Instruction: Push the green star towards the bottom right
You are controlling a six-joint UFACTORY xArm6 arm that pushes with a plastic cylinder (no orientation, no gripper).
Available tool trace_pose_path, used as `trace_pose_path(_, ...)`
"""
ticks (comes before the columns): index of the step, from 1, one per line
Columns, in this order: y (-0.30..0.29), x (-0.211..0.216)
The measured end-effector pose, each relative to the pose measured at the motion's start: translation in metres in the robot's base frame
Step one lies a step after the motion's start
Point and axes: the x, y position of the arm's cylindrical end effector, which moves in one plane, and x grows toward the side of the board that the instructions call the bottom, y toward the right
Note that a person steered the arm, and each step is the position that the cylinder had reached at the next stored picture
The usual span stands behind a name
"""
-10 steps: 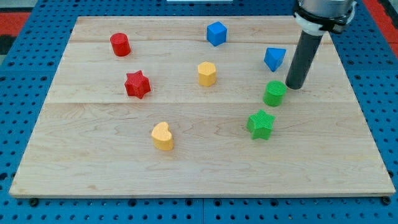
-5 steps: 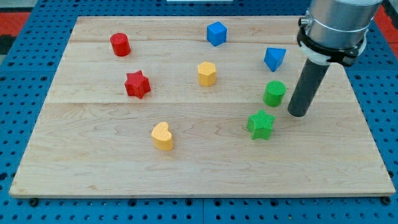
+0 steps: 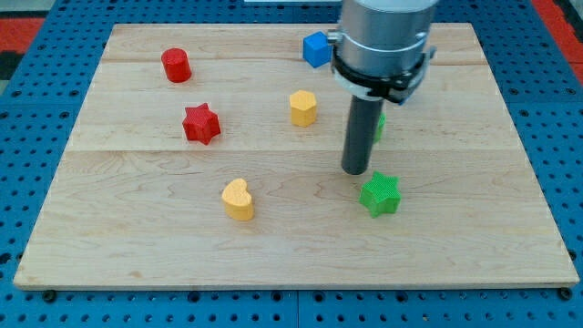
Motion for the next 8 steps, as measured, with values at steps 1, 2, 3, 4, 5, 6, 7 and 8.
trace_pose_path(1,-0.012,0.000)
trace_pose_path(2,-0.021,0.000)
trace_pose_path(3,-0.021,-0.001)
trace_pose_path(4,-0.021,0.000)
trace_pose_path(5,-0.004,0.019)
trace_pose_path(6,0.016,0.038)
trace_pose_path(7,0.051,0.046)
trace_pose_path(8,0.086,0.048)
